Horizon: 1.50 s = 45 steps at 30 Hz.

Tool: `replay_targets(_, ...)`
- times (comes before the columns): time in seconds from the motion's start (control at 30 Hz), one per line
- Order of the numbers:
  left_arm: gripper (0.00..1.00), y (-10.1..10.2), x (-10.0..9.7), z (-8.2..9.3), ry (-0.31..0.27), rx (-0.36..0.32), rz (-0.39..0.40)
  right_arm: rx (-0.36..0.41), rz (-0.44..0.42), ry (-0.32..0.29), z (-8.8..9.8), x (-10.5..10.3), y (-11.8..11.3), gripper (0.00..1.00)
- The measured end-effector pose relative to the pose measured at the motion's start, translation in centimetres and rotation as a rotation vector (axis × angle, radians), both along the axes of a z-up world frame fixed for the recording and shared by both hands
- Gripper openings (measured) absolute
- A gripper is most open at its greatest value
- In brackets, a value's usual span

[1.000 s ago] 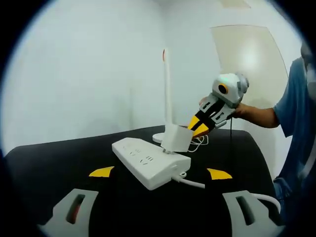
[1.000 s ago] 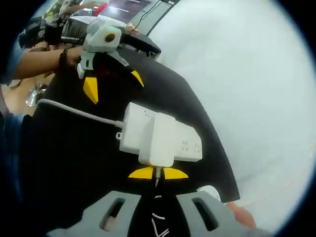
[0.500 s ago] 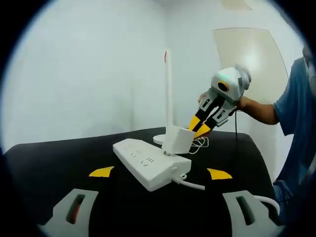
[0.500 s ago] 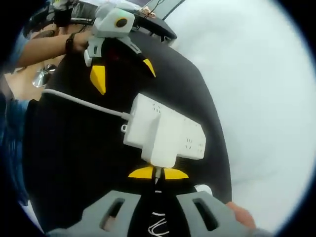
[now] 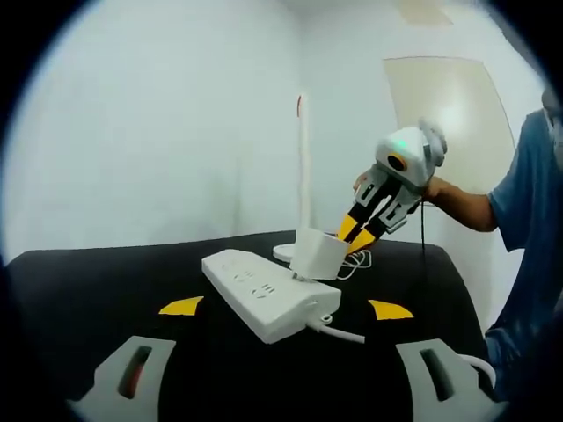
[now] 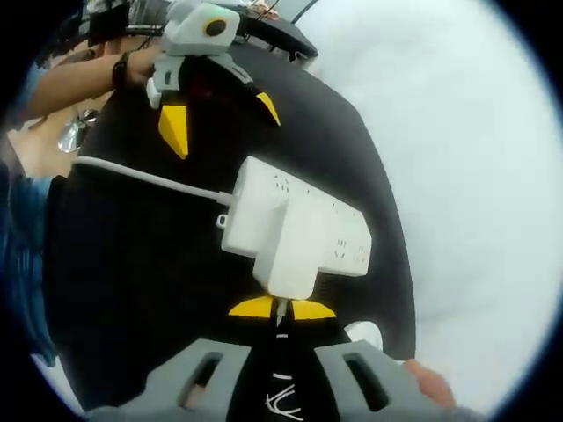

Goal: Insert the desk lamp plug into the socket, turn on the power strip switch, turn on the lamp switch, then turn off the lamp switch, turn off the power strip switch, and remove the plug from the socket.

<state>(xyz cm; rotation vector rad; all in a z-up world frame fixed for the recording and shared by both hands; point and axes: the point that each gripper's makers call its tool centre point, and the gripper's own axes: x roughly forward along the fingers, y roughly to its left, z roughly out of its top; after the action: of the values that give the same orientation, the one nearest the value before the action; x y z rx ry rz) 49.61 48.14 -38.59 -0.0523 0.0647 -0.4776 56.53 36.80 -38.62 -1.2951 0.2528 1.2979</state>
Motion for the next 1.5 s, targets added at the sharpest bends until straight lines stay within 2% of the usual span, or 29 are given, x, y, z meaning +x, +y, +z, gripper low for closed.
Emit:
replay_targets(0.27, 0.72, 1.4, 0.8, 0.0, -0.010, -0.035, 0.015, 0.007, -0.035, 0.046, -0.7, 0.1, -0.4, 0.06)
replay_targets(0.43, 0.72, 2.2, 1.1, -0.1, -0.018, -0.039, 0.008, 0.001, -0.034, 0.039, -1.1, 0.3, -0.5, 0.06)
replay_targets(0.6, 0.72, 1.0, 0.6, -0.4, -0.010, -0.019, -0.002, -0.001, -0.043, 0.044, -1.5, 0.5, -0.6, 0.06)
replay_targets(0.77, 0.71, 0.9, 0.2, -0.5, -0.008, -0.018, 0.001, -0.001, -0.050, 0.065, -1.6, 0.4, -0.6, 0.06)
replay_targets(0.93, 0.71, 0.2, -0.3, -0.4, -0.009, -0.012, 0.002, -0.023, -0.050, 0.037, -1.6, 0.1, -0.5, 0.06)
replay_targets(1.2, 0.68, 0.2, -0.5, 0.0, -0.026, -0.019, 0.013, -0.069, -0.070, 0.003, -1.3, 0.1, -0.4, 0.06)
replay_targets(1.33, 0.60, 0.9, 0.0, 0.2, -0.041, 0.006, 0.051, -0.076, -0.085, 0.002, -1.3, 0.3, -0.5, 0.06)
replay_targets(1.5, 0.48, 1.8, 0.2, 2.0, -0.108, -0.055, 0.122, -0.087, -0.100, -0.032, -1.3, 0.6, -0.5, 0.06)
